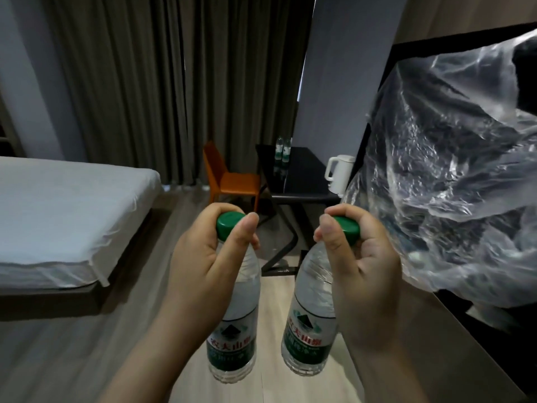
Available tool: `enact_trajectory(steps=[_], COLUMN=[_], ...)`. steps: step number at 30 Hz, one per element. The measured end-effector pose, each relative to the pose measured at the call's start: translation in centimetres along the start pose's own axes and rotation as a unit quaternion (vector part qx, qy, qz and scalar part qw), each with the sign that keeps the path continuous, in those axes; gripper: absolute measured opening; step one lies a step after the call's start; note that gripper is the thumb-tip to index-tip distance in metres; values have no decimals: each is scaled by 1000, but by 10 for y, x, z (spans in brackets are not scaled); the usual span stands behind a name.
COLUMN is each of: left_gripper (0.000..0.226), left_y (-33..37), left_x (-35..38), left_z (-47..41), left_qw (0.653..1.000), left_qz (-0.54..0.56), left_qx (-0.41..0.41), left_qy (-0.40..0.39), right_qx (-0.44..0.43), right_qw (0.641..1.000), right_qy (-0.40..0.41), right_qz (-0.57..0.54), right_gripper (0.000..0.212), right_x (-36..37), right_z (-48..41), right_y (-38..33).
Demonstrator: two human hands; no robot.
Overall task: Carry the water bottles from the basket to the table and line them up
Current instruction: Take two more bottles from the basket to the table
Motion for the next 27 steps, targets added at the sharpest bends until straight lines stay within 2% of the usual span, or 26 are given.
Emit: enact_trajectory(steps=[9, 22, 27], left_gripper=[38, 40, 40], left_y=[-72, -157, -190], left_x=[6, 79, 101], left_z=[-116, -309, -371], left_qw=[1000, 999, 999], left_qz=[-15, -42, -40], left_qx=[-13, 8, -10], left_qy=[5, 28, 26], right_qx=[24, 4, 17], right_qw=[1000, 999, 999], right_qy=[-4, -39, -41], right_qz=[-5, -36, -23], right_gripper=[12, 11, 9], right_x=[76, 147, 171], right_z=[-67, -216, -262], right_y=[89, 249, 305])
Point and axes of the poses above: each hand's wrist, its own z-axis away from the middle knuckle, its own x-axis out of the palm, y = z × x, the point moved 4 cm from there along -z, towards the middle knuckle, and after that the axes turned 8 degrees about -x, right-handed, at the moved point
